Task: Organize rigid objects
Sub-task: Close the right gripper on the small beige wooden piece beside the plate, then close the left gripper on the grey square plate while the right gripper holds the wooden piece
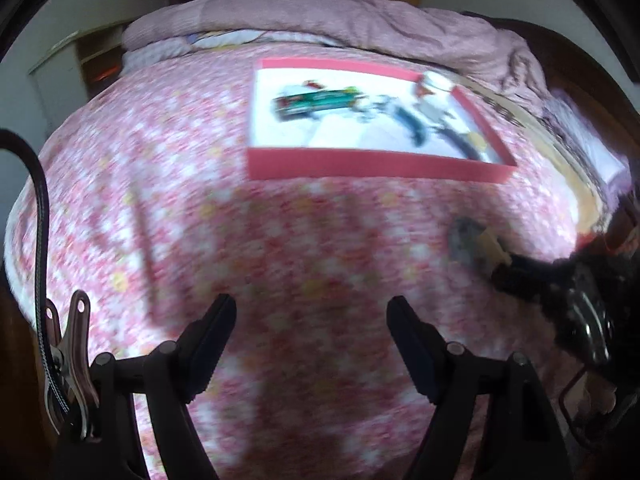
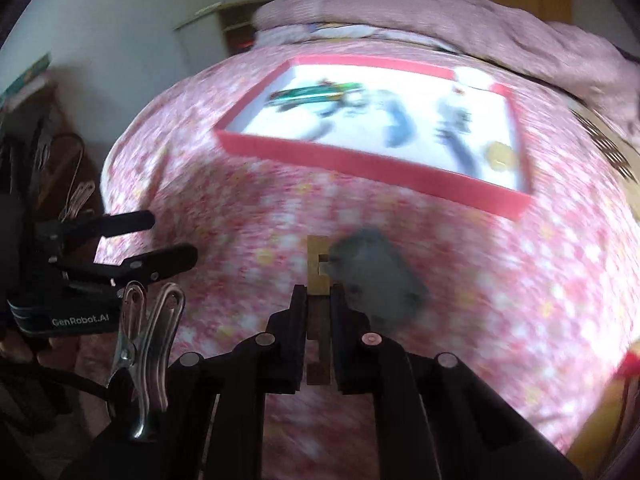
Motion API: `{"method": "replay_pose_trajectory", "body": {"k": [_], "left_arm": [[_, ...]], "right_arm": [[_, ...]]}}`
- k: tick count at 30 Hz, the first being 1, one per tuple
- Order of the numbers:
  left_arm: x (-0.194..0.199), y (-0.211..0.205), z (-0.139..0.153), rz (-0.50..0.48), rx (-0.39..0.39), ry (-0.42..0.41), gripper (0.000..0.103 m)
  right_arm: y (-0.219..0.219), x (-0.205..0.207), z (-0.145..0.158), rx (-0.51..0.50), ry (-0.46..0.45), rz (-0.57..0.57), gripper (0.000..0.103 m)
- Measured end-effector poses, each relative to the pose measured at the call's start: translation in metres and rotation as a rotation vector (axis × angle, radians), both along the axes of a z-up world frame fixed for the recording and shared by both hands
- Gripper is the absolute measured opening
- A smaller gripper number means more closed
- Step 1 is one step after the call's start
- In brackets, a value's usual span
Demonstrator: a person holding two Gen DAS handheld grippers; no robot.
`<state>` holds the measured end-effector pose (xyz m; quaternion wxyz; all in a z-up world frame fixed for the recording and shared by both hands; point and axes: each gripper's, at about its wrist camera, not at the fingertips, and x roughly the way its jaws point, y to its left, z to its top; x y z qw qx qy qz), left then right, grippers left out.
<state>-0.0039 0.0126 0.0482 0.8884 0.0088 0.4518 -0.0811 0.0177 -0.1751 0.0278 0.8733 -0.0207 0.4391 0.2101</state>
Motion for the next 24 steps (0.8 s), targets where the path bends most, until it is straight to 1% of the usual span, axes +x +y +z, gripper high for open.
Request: {"method": "replay_pose_trajectory", "body": {"k": [4, 7, 12, 15, 20, 24], "left_arm": [[0.005, -0.03, 0.006, -0.085, 0.01, -0.015, 0.081], [0.01, -0.059, 0.008, -0.156, 0.043, -0.016, 0.081], [0.019, -0.097, 0.008, -0.254, 0.069, -0.023, 0.083], [0.023, -0.115, 0.004, -0.288, 0.087, -0.021, 0.085], [0.026, -0.131, -0.004, -0.33, 0.096, -0.001, 0.086], [0.029, -0.137, -0.009, -0.331, 0.117, 0.001, 0.089]], "right_arm": [[-0.029, 0.0, -0.001, -0.011, 0.017, -0.091, 0.012], [-0.047, -0.001, -0.003, -0.015, 0.022, -0.146, 0.012], [-0.07, -0.004, -0.002, 0.004, 0.016, -0.201, 0.012], [-0.078, -0.006, 0.0, 0.005, 0.006, -0.223, 0.012], [-0.091, -0.005, -0.001, 0.033, 0.007, -0.252, 0.012], [-0.097, -0.005, -0.005, 0.049, 0.016, -0.263, 0.012]]}}
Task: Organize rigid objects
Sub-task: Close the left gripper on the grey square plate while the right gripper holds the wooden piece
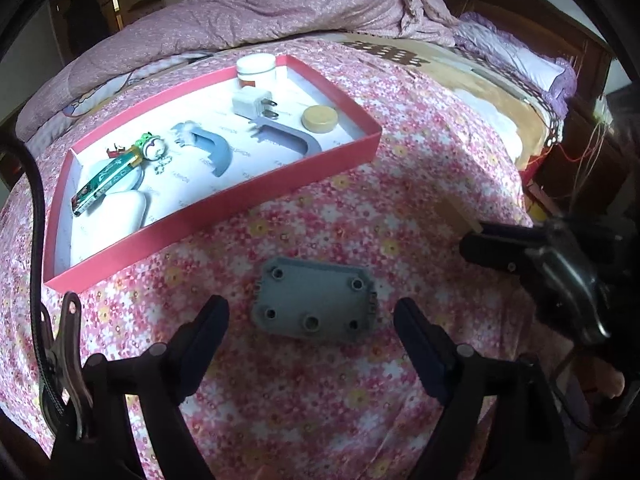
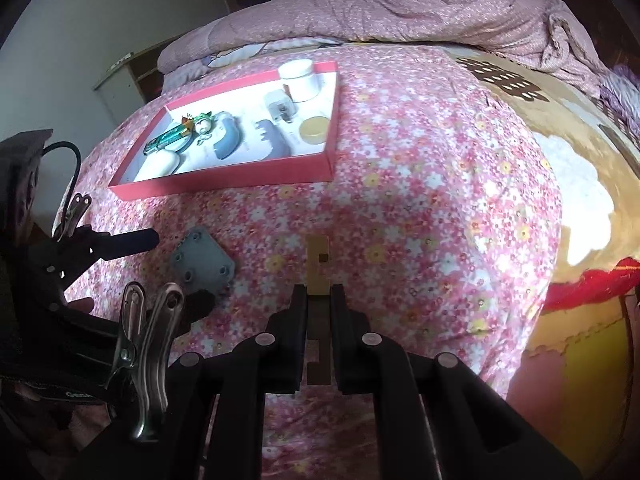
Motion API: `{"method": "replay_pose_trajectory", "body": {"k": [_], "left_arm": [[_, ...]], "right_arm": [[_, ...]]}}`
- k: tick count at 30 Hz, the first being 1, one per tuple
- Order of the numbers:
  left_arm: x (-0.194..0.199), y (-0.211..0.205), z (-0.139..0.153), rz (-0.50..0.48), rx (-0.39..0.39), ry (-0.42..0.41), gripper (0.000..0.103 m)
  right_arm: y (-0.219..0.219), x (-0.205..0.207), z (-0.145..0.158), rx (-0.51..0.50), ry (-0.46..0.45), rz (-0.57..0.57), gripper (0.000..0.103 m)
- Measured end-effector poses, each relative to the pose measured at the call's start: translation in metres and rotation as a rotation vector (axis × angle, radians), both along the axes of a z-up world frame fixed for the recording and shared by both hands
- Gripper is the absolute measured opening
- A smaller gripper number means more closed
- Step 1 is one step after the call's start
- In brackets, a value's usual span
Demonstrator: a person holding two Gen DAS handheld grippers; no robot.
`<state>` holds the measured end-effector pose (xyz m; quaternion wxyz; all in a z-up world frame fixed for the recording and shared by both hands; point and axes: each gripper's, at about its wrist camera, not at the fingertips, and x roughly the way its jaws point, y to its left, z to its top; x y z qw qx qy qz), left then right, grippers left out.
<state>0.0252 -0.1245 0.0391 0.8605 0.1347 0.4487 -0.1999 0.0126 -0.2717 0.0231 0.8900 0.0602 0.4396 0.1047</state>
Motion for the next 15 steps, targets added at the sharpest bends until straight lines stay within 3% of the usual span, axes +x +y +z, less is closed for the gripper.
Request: {"method": "replay_pose_trajectory", "body": {"k": [15], "left_arm": [[0.015, 0.008, -0.02, 0.05, 0.027, 0.03, 0.09]], "right_arm": [[-0.001, 0.003, -0.013, 0.054, 0.015, 0.008, 0.012]]}}
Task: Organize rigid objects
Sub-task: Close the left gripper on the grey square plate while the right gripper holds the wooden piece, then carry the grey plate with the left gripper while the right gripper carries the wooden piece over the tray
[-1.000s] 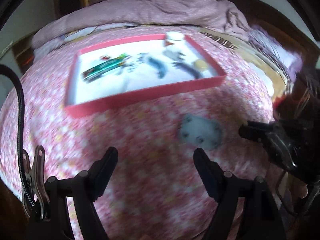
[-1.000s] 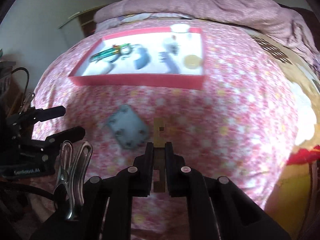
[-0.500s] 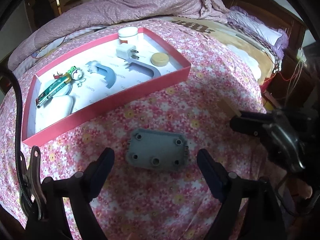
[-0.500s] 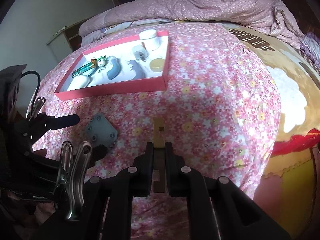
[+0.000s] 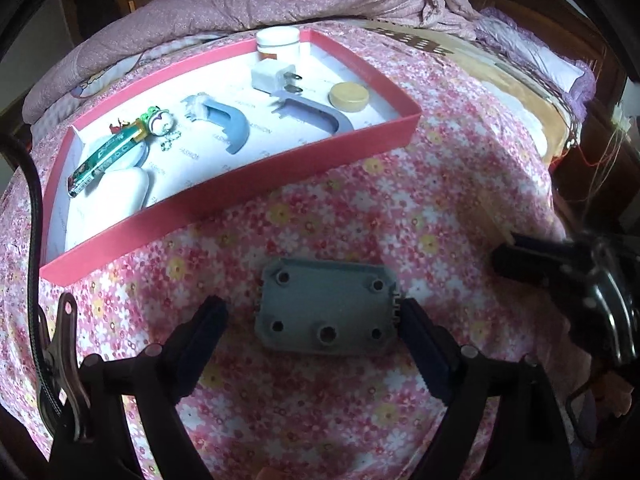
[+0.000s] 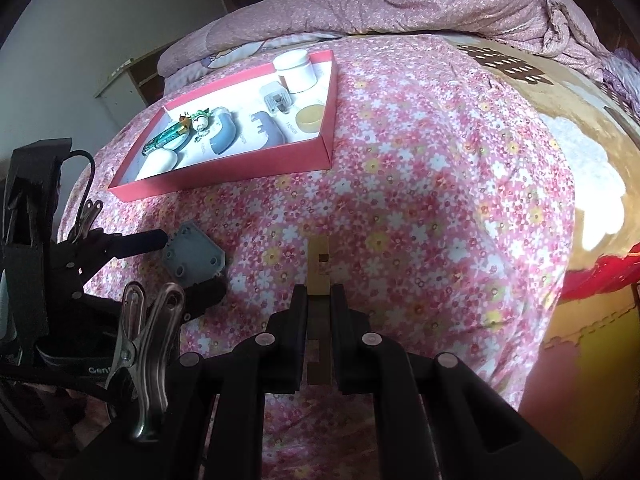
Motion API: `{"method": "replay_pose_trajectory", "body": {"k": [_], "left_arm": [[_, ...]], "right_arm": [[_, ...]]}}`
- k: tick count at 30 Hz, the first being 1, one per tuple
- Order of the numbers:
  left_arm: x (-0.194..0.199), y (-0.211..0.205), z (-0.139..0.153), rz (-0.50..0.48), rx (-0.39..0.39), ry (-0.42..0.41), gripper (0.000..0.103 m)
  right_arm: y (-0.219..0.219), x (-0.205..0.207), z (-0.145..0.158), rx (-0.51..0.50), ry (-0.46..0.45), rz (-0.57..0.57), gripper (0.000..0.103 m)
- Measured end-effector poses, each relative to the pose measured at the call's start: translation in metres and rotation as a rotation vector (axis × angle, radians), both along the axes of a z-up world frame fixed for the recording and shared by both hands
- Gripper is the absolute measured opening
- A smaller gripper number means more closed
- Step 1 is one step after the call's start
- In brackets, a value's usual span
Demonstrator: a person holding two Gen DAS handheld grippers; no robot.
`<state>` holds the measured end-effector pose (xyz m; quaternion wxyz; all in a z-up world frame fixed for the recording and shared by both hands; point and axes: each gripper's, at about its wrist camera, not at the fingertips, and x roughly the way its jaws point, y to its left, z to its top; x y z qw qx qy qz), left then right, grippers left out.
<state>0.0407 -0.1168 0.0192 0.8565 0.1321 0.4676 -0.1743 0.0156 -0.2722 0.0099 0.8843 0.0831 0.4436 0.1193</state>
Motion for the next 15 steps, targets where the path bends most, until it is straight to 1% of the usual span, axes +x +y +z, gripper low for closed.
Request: {"method": "replay_pose_trajectory", "body": {"k": [2, 11, 14, 15], "left_arm": [[-0.0006, -0.0015, -0.0009, -0.005, 0.012, -0.009, 0.091], [-0.0008, -0.0018, -0.0013, -0.006, 0.013, -0.02, 0.091], [-0.0028, -0.0039, -0.0001, -0.017, 0.011, -0.032, 0.083], [-0.0035, -0.0048, 0.0007, -0.022, 0.01, -0.035, 0.078]], "right_arm": [[0.0002, 0.0007, -0.0035, 0.008, 0.006, 0.003, 0.012], [-0.0021, 0.0027, -0.0098, 0.031, 0.01, 0.002, 0.012], [-0.0035, 0.0031, -0.0107, 0.043, 0.011, 0.002, 0.012], [-0.0039, 0.0024, -0.0108, 0.048, 0.01, 0.002, 0.012]]}}
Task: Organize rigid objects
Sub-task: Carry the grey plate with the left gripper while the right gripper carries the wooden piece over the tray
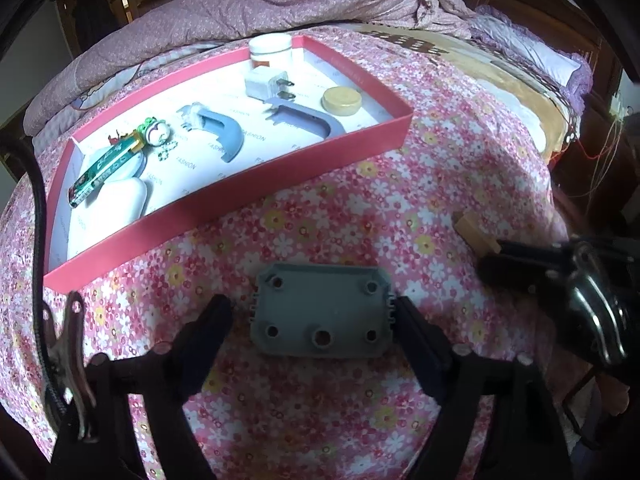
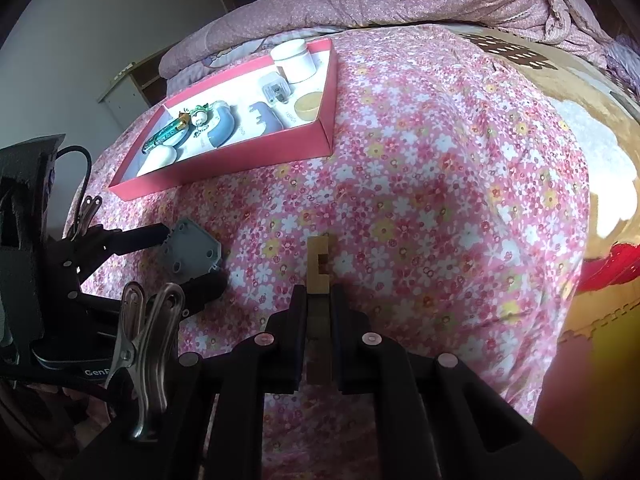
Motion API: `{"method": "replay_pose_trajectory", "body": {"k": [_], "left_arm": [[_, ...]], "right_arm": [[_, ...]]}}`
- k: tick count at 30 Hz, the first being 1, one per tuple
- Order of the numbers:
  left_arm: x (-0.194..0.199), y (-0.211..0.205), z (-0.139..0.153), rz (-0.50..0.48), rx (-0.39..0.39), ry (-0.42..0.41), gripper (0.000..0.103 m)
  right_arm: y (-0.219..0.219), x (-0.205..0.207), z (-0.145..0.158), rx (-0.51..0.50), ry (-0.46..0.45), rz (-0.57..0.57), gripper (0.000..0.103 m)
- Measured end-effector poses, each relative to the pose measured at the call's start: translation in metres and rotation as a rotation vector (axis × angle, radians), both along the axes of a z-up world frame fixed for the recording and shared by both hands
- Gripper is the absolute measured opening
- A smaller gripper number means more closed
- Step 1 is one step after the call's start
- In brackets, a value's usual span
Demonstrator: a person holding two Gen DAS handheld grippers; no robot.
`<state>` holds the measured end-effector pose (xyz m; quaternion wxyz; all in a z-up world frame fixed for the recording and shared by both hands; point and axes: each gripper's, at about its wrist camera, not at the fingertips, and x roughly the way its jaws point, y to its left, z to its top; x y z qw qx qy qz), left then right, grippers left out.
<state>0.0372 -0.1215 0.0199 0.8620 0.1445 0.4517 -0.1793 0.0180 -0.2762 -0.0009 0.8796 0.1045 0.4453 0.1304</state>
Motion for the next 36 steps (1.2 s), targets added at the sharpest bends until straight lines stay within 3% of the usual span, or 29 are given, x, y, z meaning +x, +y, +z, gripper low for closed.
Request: {"method": "replay_pose_trajectory", "body": {"k": [1, 17, 32, 36], "left_arm": [[-0.001, -0.001, 0.001, -0.005, -0.002, -0.005, 0.074], [-0.005, 0.038, 0.022, 0.092, -0.134, -0.014, 0.073], [0.016, 0.081, 0.062, 0.189, -0.167, -0.128, 0.073], [0.032, 0.09, 0.069, 0.216, -0.192, -0.125, 0.073]], "right_arm": [[-0.001, 0.0, 0.0, 0.007, -0.001, -0.001, 0.012], [0.006, -0.003, 0.003, -0.001, -0.021, -0.004, 0.012], [0.042, 0.019, 0.037, -0.001, -0.047, 0.083, 0.012], [0.053, 0.034, 0.051, 0.007, -0.068, 0.103, 0.012]]}}
